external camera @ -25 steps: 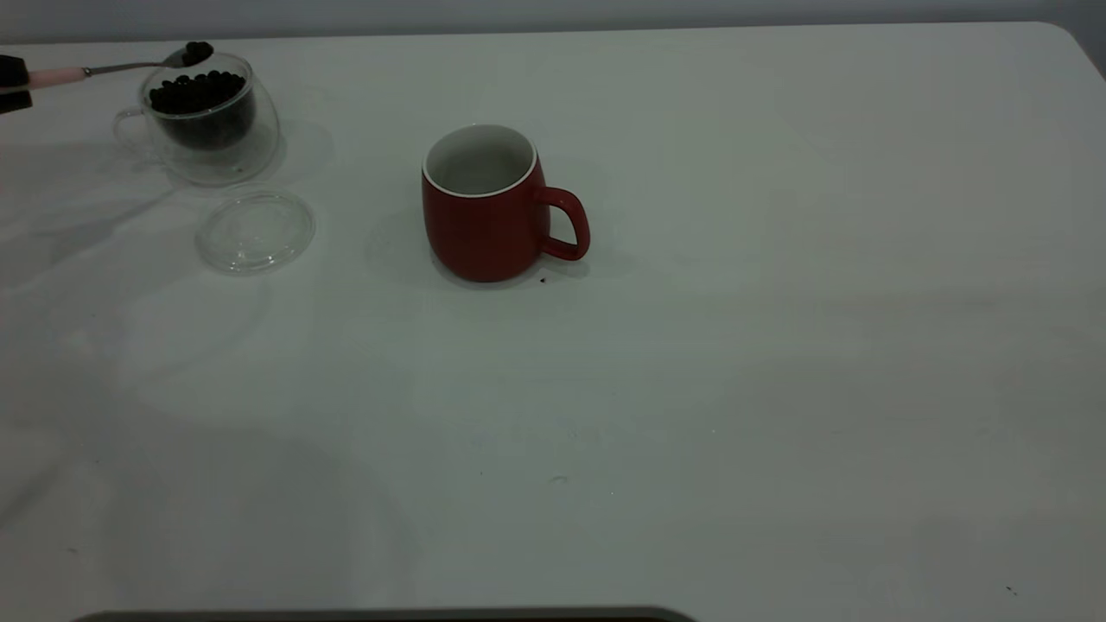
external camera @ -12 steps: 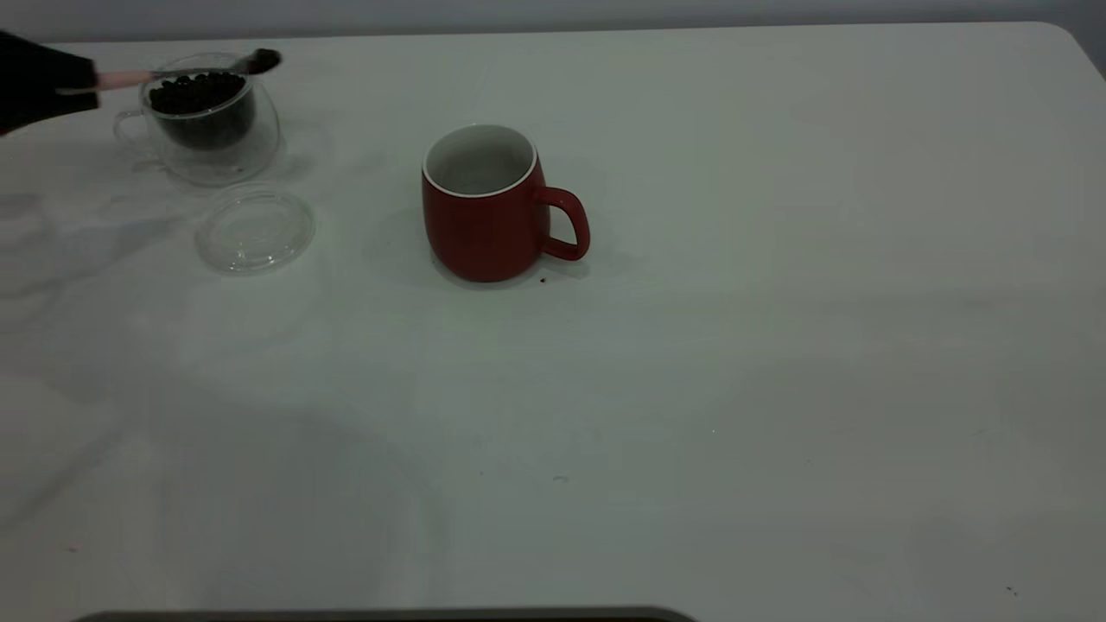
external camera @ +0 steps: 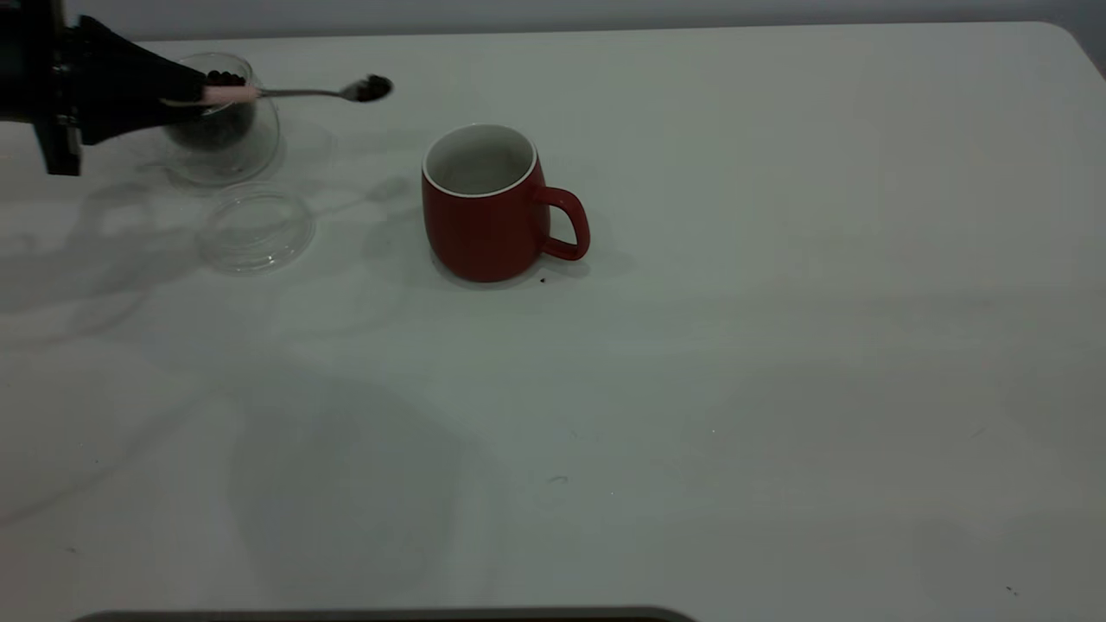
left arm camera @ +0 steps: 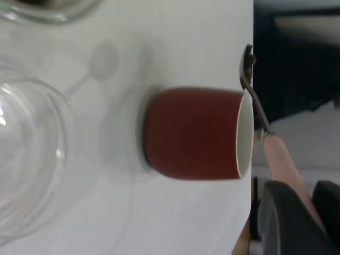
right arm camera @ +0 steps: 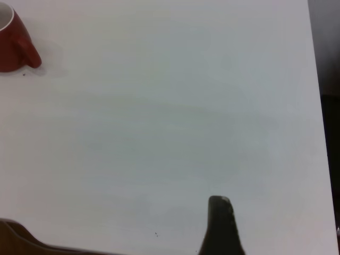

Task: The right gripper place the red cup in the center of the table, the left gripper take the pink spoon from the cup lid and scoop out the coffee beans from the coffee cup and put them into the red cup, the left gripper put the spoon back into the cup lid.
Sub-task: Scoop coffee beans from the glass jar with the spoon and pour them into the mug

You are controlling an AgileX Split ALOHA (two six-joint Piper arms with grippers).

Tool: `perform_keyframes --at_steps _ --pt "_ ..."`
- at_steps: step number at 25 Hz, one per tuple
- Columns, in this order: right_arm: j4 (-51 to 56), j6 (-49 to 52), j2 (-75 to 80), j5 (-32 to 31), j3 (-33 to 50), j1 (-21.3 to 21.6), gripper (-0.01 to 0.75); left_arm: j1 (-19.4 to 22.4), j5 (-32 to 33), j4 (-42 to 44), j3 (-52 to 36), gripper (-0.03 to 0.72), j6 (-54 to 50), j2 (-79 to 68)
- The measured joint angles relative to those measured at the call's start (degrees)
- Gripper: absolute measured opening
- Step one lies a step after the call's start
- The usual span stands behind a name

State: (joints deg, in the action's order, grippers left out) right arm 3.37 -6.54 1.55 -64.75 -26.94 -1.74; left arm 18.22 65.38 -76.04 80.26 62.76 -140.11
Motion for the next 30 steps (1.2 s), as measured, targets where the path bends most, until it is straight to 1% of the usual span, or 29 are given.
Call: perform_keyframes --at_steps 7,18,24,30 --pt "0.00 0.00 0.00 0.00 0.00 0.00 0.591 -4.29 0.14 0.75 0.00 0.123 0.12 0.00" --pt "0.00 0.00 0.00 0.00 0.00 0.00 0.591 -6.86 0.16 2.96 0.00 0.123 1.64 0.00" --pt "0.00 0.00 0.00 0.00 0.00 0.00 0.591 -7.91 0.16 3.16 0.00 0.123 10.01 0.00" --pt "0.00 0.00 0.00 0.00 0.00 0.00 0.591 -8.40 0.16 3.16 0.00 0.123 21.67 0.00"
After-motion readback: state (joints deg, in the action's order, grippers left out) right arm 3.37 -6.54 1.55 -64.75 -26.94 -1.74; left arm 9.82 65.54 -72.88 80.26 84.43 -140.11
